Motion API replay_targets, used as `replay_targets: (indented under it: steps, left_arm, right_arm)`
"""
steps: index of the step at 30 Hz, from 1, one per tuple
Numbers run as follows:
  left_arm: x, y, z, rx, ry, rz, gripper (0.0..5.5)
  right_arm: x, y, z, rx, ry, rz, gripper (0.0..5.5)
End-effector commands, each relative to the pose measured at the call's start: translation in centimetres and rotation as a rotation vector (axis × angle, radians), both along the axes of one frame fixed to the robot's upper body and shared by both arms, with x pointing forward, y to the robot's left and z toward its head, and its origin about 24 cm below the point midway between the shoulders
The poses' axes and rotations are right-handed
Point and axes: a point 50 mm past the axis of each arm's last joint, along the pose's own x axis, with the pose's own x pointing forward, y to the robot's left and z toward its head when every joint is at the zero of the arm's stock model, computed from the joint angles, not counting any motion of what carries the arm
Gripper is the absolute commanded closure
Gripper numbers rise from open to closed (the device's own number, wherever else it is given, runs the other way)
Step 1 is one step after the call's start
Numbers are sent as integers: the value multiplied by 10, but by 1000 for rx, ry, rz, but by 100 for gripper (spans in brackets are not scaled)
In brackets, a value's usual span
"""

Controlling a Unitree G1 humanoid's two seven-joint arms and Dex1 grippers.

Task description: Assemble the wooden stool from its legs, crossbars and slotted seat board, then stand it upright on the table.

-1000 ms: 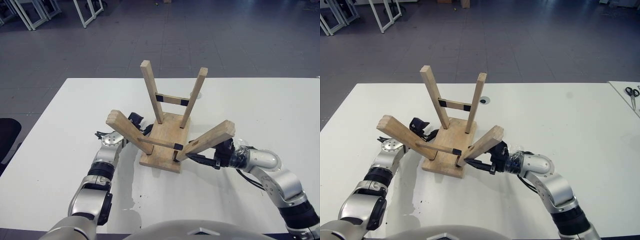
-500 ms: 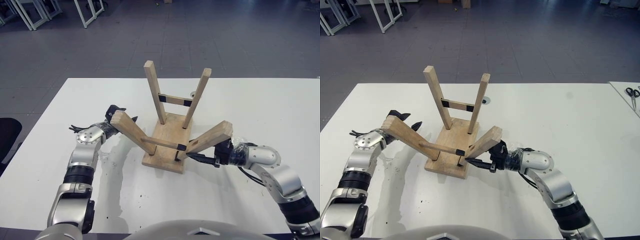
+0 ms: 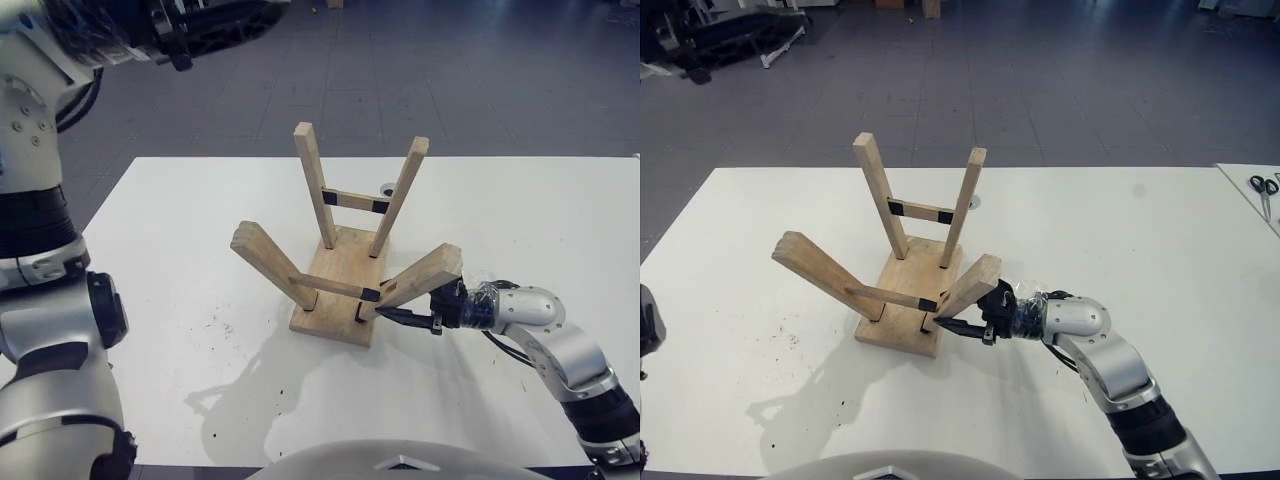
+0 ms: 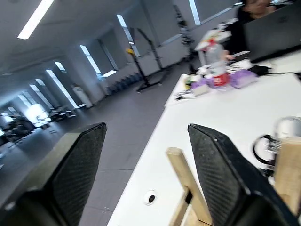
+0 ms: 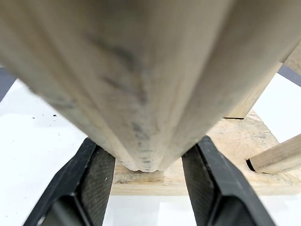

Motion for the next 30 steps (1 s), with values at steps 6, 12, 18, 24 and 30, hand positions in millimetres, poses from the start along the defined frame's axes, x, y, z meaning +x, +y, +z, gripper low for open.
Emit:
replay_targets:
  steps: [6, 12, 18, 24, 30]
  left_arm:
    - [-7, -46, -38, 569, -3, -209, 233]
    - [-30, -54, -75, 705, 14, -281, 233]
    - [-44, -74, -108, 765, 29, -256, 233]
    - [-31, -87, -144, 824, 38, -151, 233]
    - [-29, -87, -160, 836, 101, -156, 296]
  right_arm:
    - [0, 0, -17, -86, 39, -87, 348]
    - [4, 5, -15, -83, 38, -118, 348]
    - [7, 7, -14, -109, 33, -133, 348]
    - [5, 10, -12, -111, 33, -132, 348]
    - [3, 11, -12, -116, 37, -124, 348]
